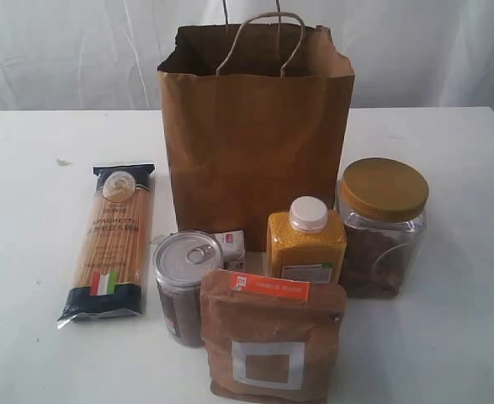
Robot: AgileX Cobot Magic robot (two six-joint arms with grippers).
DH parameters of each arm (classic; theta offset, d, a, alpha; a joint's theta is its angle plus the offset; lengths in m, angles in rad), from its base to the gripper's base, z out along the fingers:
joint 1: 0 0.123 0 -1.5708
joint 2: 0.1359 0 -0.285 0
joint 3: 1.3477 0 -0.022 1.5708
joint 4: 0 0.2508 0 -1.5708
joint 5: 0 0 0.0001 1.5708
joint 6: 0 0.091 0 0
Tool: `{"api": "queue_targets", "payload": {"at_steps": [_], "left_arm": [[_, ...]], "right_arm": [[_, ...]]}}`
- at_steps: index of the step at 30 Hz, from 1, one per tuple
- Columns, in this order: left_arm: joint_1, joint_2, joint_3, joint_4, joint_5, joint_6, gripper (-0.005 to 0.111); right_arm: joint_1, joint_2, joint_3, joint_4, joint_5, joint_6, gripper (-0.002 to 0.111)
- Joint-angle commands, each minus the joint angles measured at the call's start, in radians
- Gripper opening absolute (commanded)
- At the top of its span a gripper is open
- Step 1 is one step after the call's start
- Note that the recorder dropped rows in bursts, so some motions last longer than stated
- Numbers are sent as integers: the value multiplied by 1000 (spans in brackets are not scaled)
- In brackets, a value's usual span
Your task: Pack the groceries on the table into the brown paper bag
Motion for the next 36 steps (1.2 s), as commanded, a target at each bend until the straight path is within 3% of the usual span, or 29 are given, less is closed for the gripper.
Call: {"api": "queue_targets", "payload": {"at_steps": [1,4,8,14,21,25,32,36], "left_arm": [[-6,-4,2,2,-5,-1,0],[-6,-4,2,2,-5,-1,0],[-6,-4,2,2,-5,-1,0],[-6,-4,2,2,-5,-1,0],[-6,-4,2,2,-5,-1,0],[-6,-4,2,2,-5,-1,0],[-6,-4,2,2,-5,-1,0],[-6,-4,2,2,-5,-1,0]], "right_arm": [[5,-5,1,-115,-30,-136,0],[5,-5,1,-124,-44,-138,0],[5,-5,1,-73,-202,-74,0],[5,-5,1,110,-461,231,0],[5,-5,1,125,-484,257,0],[5,-5,1,125,-550,366,0],[5,-5,1,183,-886,476,0],[5,-5,-4,254,-1178,527,0]]}}
